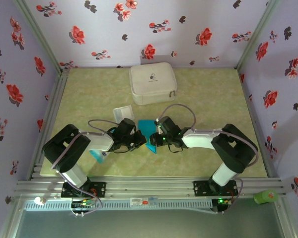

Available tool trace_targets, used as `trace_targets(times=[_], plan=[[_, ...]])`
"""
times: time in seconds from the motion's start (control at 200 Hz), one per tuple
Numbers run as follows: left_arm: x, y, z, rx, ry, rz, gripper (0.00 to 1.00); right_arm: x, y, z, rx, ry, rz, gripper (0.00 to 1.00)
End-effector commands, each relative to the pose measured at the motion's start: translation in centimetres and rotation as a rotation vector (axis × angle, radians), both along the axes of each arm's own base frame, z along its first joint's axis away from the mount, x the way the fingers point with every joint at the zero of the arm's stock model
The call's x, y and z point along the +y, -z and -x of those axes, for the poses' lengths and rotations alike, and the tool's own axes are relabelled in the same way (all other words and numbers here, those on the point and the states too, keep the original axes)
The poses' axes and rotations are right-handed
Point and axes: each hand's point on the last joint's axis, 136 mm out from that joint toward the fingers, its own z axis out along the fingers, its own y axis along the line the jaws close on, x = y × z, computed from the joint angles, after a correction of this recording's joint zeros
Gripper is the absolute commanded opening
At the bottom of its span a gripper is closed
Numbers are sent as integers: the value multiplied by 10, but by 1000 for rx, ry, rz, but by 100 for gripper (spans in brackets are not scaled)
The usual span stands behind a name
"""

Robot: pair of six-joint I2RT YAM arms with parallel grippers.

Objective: Fold a paper plane with a square sheet of paper (pick it up from the middle)
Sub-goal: Third fold the triangle at the center of the table.

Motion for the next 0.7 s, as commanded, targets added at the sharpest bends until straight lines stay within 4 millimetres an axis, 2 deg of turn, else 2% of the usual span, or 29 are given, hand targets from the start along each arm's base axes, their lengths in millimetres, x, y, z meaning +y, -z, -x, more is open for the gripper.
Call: trace_targets(times=[0.0, 0.09, 0.165, 0.21, 0.295, 0.355, 0.41, 0.535, 0.695], plan=[[12, 20, 9, 29, 9, -87, 0, -26, -26, -10, -28, 124, 56, 43], [13, 21, 8, 28, 7, -90, 0, -29, -38, -3, 1, 151, 2, 47], [13, 21, 8, 28, 5, -90, 0, -11, -47, 11, 77, 95, -109, 45], [13, 21, 8, 27, 5, -89, 0, 3, -48, 21, 145, 54, -177, 41], [13, 20, 9, 26, 8, -90, 0, 22, -44, 35, 256, 17, -241, 24], [13, 20, 9, 24, 9, -90, 0, 28, -37, 40, 281, -1, -228, 15], [13, 20, 8, 22, 12, -90, 0, 32, -33, 43, 287, -9, -207, 10], [13, 21, 8, 24, 12, -94, 0, 35, -27, 43, 290, -12, -170, 4], [12, 21, 8, 28, 21, -101, 0, 41, -23, 44, 293, -32, -130, 2]])
